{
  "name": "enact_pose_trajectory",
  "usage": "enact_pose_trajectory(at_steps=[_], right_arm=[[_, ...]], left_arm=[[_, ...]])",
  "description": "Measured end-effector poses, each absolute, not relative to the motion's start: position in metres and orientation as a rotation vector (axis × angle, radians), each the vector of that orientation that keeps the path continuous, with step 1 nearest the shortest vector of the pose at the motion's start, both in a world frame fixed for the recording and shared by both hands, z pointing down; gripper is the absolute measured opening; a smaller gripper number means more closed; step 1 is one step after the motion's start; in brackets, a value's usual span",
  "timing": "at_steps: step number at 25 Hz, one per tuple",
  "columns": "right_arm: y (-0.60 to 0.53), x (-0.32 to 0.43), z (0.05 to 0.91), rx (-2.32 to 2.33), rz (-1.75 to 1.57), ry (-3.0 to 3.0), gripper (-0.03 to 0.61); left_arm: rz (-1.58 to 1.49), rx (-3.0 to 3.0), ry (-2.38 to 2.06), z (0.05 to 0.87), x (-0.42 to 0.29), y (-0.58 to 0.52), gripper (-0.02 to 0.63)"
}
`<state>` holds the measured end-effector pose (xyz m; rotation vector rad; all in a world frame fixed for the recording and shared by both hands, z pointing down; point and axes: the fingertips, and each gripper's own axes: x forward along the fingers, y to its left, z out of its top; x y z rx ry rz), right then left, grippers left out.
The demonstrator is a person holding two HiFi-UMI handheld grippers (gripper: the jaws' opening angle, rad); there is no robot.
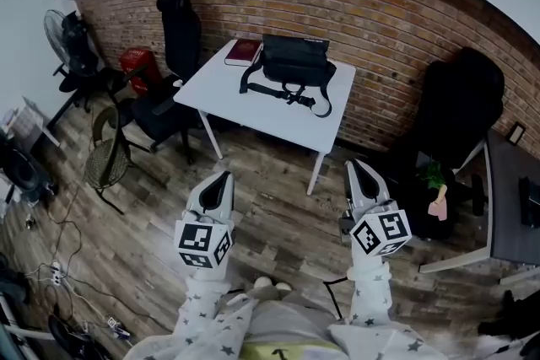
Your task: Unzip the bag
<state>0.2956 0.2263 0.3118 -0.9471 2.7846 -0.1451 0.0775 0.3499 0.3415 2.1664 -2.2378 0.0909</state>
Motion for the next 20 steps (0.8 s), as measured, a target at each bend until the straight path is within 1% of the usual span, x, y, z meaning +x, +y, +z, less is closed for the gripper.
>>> enact_pose_trajectory(at_steps=[3,11,20], right_arm=[[0.232,0.294,0.322,-0.929,-0.176,2.794,0.008],[0.227,0.283,0.330,-0.891,-0.210,2.811,0.008],[0.172,0.233,0.342,-0.867,-0.236,2.825,0.008]], left_arm=[[0.096,2.136,-2.234,0.353,0.082,0.358,-0.002],[0.093,2.082,-2.270,0.357,0.064,0.355,-0.002],[0.080,2.076,-2.254,0.370,0.021,0.300,-0.002]])
